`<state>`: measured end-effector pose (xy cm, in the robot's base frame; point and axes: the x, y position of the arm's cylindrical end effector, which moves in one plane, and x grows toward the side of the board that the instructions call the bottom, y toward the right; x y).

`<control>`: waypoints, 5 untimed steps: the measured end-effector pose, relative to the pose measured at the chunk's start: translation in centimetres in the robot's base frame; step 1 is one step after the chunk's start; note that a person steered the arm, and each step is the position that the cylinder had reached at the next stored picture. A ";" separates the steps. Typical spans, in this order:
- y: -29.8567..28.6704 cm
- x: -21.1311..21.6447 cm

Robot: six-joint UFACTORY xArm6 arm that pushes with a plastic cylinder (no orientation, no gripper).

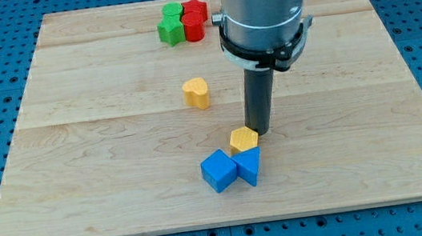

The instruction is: Push yellow heart closer to the yellow hexagon

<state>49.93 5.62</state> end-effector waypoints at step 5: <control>-11.4 -13.4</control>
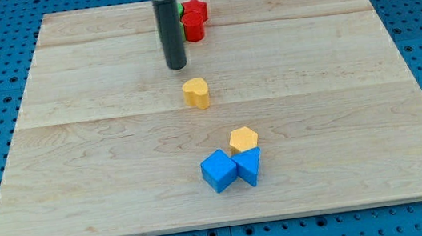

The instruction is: Push yellow heart closer to the yellow hexagon

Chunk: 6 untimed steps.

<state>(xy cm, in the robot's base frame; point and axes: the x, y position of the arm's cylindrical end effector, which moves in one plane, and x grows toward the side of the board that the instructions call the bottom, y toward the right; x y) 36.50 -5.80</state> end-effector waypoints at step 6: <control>7.7 9.9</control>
